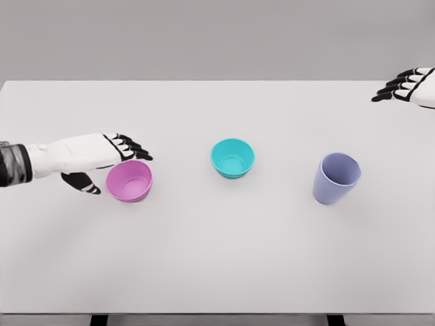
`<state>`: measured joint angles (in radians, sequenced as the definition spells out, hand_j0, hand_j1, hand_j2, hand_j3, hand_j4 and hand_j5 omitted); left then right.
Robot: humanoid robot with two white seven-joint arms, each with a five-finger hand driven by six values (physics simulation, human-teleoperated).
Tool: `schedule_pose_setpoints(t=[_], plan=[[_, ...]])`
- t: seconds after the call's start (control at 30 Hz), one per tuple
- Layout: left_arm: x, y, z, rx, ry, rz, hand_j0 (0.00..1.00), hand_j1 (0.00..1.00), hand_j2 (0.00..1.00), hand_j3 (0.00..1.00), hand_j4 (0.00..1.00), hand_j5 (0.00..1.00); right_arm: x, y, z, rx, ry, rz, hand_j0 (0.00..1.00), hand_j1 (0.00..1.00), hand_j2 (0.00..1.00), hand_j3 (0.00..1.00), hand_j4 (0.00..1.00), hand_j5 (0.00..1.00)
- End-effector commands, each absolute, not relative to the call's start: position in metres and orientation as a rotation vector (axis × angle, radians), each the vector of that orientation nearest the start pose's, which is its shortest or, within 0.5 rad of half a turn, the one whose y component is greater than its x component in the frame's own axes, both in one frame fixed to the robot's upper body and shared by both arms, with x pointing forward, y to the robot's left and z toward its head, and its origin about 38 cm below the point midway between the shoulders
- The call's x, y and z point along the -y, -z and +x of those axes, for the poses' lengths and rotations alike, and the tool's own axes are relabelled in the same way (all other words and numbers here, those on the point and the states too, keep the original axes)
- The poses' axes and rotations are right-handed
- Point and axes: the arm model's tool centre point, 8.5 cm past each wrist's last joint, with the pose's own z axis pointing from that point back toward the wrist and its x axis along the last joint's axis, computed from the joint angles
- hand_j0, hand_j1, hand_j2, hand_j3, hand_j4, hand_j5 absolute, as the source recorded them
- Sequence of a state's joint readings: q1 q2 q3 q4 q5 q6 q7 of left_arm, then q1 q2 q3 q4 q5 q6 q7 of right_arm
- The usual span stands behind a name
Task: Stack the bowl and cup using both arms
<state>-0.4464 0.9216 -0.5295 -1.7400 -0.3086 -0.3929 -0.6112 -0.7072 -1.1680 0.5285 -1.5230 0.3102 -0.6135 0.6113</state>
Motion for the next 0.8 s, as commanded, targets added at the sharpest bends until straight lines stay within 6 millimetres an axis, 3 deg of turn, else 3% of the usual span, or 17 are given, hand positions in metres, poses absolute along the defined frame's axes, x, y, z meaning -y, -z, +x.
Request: schedule_pose_setpoints(t=[0.0, 0.77], plan=[[-0.2899, -0.2053, 0.3779, 1.308, 2.072, 0.29, 1.0, 1.0, 1.0, 1.0, 1.0, 1.0, 0.4086, -0.3258, 0.4067, 1.169, -2.143, -0.701, 1.0, 1.0, 1.0, 1.0, 1.0, 1.0], [-0.2864, -0.198, 0.3813, 1.275, 2.097, 0.271, 1.0, 1.0, 1.0, 1.0, 1.0, 1.0, 0.4059, -0.3283, 0.4085, 1.181, -2.144, -0.707, 1.0, 1.0, 1.0, 1.0, 1.0, 1.0]])
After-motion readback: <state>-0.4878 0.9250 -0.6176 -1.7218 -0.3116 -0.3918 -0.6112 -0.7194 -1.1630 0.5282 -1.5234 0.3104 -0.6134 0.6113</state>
